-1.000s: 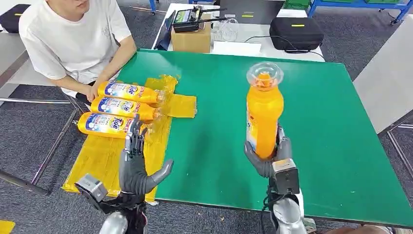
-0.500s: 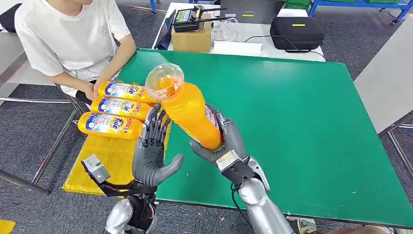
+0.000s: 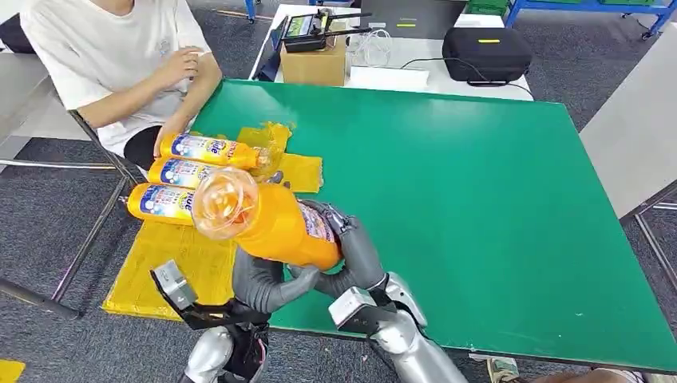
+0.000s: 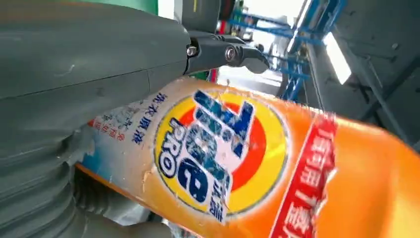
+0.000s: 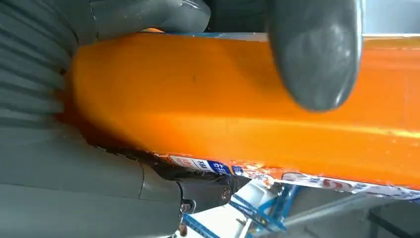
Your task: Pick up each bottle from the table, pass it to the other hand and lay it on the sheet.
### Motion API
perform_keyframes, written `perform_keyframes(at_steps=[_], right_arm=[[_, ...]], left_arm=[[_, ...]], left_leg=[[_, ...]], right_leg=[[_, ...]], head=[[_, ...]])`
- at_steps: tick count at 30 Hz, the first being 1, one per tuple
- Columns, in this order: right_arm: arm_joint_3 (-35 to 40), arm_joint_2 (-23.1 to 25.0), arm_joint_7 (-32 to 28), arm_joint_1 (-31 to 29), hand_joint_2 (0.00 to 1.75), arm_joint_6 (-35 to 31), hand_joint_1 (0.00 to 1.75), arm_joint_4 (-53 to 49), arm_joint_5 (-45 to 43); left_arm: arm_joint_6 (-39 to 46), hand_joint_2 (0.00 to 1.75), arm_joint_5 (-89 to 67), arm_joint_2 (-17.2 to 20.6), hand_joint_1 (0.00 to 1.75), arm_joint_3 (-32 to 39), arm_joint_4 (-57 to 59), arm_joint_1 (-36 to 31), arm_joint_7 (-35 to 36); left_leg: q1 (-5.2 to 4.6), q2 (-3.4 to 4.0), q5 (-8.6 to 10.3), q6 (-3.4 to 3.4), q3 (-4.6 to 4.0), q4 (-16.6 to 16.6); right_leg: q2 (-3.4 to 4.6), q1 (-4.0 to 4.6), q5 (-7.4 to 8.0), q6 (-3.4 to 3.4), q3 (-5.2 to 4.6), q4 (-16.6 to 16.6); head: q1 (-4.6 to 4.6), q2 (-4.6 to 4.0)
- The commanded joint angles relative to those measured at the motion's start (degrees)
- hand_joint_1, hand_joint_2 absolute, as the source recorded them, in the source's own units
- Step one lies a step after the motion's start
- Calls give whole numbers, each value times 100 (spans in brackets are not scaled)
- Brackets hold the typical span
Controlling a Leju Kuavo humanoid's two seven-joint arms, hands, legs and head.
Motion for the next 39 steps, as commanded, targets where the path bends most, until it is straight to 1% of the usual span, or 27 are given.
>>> perform_keyframes(at_steps=[1,2,3,5,6,7,8,9,10,20,21,23,28,29,30,31,32,33,34,35,38,39], right_arm=[[317,-155,242,-315,175,237,175,1132,56],[310,-142,285,-346,175,274,175,1185,61],[320,-143,305,-361,175,301,175,1198,74],[367,-158,422,-407,175,388,175,1270,129],[404,-173,472,-434,175,408,175,1316,191],[404,-173,472,-434,175,408,175,1316,191],[414,-173,485,-469,175,430,175,1403,211],[423,-168,489,-487,175,452,175,1444,214],[423,-168,489,-487,175,452,175,1444,214],[423,-168,489,-487,175,452,175,1444,214],[423,-168,489,-487,175,452,175,1444,214],[423,-168,489,-487,175,452,175,1444,214],[423,-168,489,-487,175,452,175,1444,214],[423,-168,489,-487,175,452,175,1444,214],[423,-168,489,-487,175,452,175,1444,214],[423,-168,489,-487,175,452,175,1444,214],[439,-152,496,-509,175,498,175,1482,211],[454,-130,490,-528,175,531,175,1512,209],[504,-102,475,-580,175,593,175,1585,211],[565,-98,464,-626,175,619,175,1639,238],[650,-97,476,-734,175,609,175,1787,324],[652,-93,481,-745,175,601,175,1812,337]], left_arm=[[-202,175,-113,266,0,-142,-43,-93,-54],[-232,175,-98,243,0,-154,28,-102,-21],[-238,175,-100,226,0,-157,77,-114,-17],[-259,175,-116,225,0,-177,168,-152,13],[-265,175,-121,222,0,-162,193,-160,27],[-265,175,-121,222,0,-162,193,-160,27],[-319,175,-139,237,0,-163,239,-184,89],[-340,175,-138,227,0,-153,257,-185,107],[-340,175,-138,227,0,-153,257,-185,107],[-340,175,-138,227,0,-153,257,-185,107],[-340,175,-138,227,0,-153,257,-185,107],[-340,175,-138,227,0,-153,257,-185,107],[-340,175,-138,227,0,-153,257,-185,107],[-340,175,-138,227,0,-153,257,-185,107],[-340,175,-138,227,0,-153,257,-185,107],[-340,175,-138,227,0,-153,257,-185,107],[-396,175,-136,237,0,-175,277,-193,152],[-436,175,-143,236,7,-190,308,-200,183],[-550,175,-92,226,103,-210,378,-223,250],[-644,175,-40,231,175,-228,437,-248,313],[-715,175,62,223,175,-164,576,-272,469],[-727,175,82,217,175,-138,591,-268,486]], left_leg=[[1,-2,1,11,10,-9],[2,-5,2,15,14,-13],[1,-7,2,11,8,-7],[3,-14,3,20,13,-13],[1,-8,2,15,12,-11],[3,-10,3,19,16,-15],[1,-12,3,14,11,-11],[3,-15,4,18,13,-14],[2,-12,3,12,12,-10],[1,-14,3,13,8,-9],[3,-17,4,18,10,-11],[1,-11,2,10,5,-6],[1,-17,4,16,9,-9],[1,-11,3,9,5,-6],[3,-18,5,16,8,-10],[0,-13,3,11,6,-6],[3,-18,4,16,9,-9],[0,-12,3,11,6,-6],[1,-17,4,16,8,-10],[1,-12,2,12,8,-7],[0,-14,5,16,10,-11],[-1,-9,3,11,7,-7]], right_leg=[[0,4,2,-16,10,-9],[-2,7,3,-23,15,-14],[-5,5,1,-16,10,-9],[-10,9,2,-30,18,-17],[-5,5,1,-23,14,-13],[-7,9,2,-30,20,-18],[-9,5,1,-22,15,-13],[-12,9,2,-29,19,-17],[-10,6,1,-21,16,-13],[-12,5,1,-20,12,-12],[-14,9,2,-28,15,-17],[-10,4,0,-15,7,-8],[-15,7,0,-24,13,-12],[-10,4,0,-15,7,-8],[-15,8,2,-25,14,-15],[-11,4,0,-17,8,-8],[-15,8,1,-25,14,-14],[-11,4,0,-16,8,-8],[-14,6,0,-24,12,-12],[-10,5,0,-19,10,-10],[-11,6,2,-26,12,-13],[-8,2,0,-16,8,-7]], head=[[0,0],[0,0],[2,0],[0,0],[2,2],[0,0],[2,0],[0,0],[0,0],[0,0],[2,0],[2,0],[0,0],[0,0],[0,0],[0,0],[0,0],[0,0],[2,0],[0,0],[0,0],[2,0]])
